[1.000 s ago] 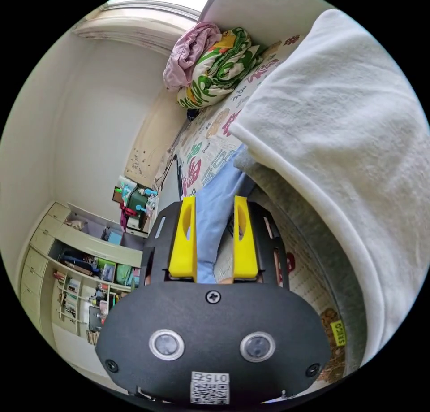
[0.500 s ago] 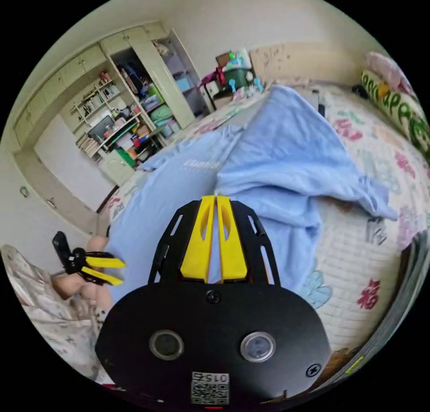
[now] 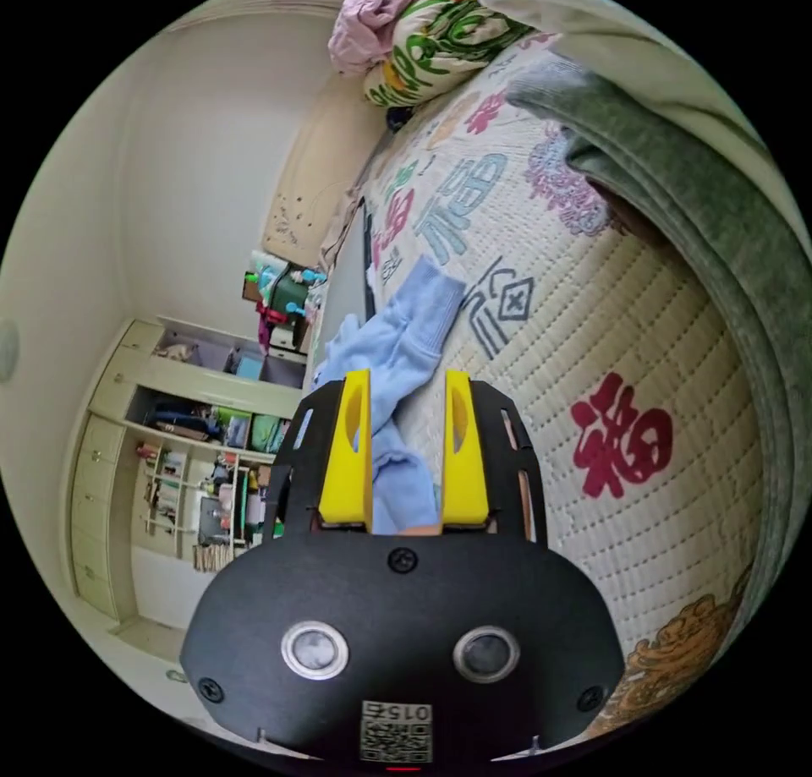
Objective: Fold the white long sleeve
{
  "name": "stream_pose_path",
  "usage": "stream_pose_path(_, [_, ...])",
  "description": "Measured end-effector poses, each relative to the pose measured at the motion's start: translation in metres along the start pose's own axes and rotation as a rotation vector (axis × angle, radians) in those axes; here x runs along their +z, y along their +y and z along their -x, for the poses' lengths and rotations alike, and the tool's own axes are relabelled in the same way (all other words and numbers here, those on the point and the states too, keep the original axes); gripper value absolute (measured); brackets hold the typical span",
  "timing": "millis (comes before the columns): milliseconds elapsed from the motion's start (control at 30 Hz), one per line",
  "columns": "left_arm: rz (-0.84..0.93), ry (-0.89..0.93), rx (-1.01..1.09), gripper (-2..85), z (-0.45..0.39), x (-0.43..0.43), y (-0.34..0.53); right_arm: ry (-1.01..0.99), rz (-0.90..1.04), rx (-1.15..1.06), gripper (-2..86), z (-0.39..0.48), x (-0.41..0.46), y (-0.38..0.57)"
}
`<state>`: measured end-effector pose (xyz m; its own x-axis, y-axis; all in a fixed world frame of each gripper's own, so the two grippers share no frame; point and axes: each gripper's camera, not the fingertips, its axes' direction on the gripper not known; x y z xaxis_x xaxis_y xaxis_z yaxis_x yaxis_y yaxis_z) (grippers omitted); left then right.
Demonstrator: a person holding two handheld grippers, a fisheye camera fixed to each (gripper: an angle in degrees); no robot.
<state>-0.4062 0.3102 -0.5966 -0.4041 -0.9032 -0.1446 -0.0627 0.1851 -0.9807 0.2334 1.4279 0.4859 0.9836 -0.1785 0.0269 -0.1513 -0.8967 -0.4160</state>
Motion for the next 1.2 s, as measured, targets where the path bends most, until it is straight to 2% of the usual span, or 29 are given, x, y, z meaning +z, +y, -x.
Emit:
stream_pose_path(133, [0.000,0.004,-0.001,11.1,0.012,0.006,0.010,0.036,-0.048,0.092,6.7,-0.026,0.030,-0.015])
stream_pose_path(233, [0.002,0.002,0.013,10.9,0.022,0.011,0.017,-0.143,-0.032,0.066,4.7,-0.021,0.033,-0.008])
stream_pose_path(400, [-0.091,0.100,-0.034,11.4,0.057,0.001,0.034,-0.327,0.117,-0.432,4.0,0.071,0.014,0.081])
stream_pose_path(467, [-0.206,0.150,-0.147,12.0,0.085,-0.012,0.048,-0.438,0.240,-0.687,4.0,0.105,0.002,0.169])
stream_pose_path(533, [-0.292,0.213,-0.256,12.2,0.112,-0.022,0.063,-0.473,0.375,-0.837,4.0,0.113,0.004,0.246])
stream_pose_path(600, [-0.375,0.294,-0.365,12.2,0.142,-0.028,0.081,-0.471,0.519,-0.941,4.0,0.104,0.016,0.327])
stream_pose_path(667, [-0.459,0.384,-0.485,12.4,0.177,-0.032,0.112,-0.382,0.683,-1.094,3.9,0.079,0.036,0.432])
stream_pose_path(700, [-0.474,0.400,-0.508,12.5,0.184,-0.032,0.120,-0.337,0.701,-1.131,3.9,0.071,0.041,0.456])
stream_pose_path(767, [-0.513,0.450,-0.583,12.6,0.208,-0.031,0.152,-0.085,0.650,-1.261,3.8,0.044,0.053,0.534])
stream_pose_path(833, [-0.530,0.459,-0.616,12.8,0.220,-0.030,0.173,-0.026,0.616,-1.355,3.8,0.027,0.052,0.575])
stream_pose_path(900, [-0.524,0.437,-0.645,13.2,0.228,-0.029,0.187,0.015,0.581,-1.384,3.7,0.012,0.050,0.595])
stream_pose_path(967, [-0.507,0.384,-0.690,13.7,0.235,-0.026,0.198,0.012,0.591,-1.274,3.6,-0.009,0.051,0.592])
stream_pose_path(1067, [-0.457,0.422,-0.721,14.0,0.244,-0.013,0.201,-0.062,0.573,-1.132,3.7,-0.040,0.046,0.582])
stream_pose_path(1200, [-0.441,0.448,-0.776,16.2,0.257,0.007,0.206,-0.020,0.586,-1.123,4.1,-0.069,0.049,0.592])
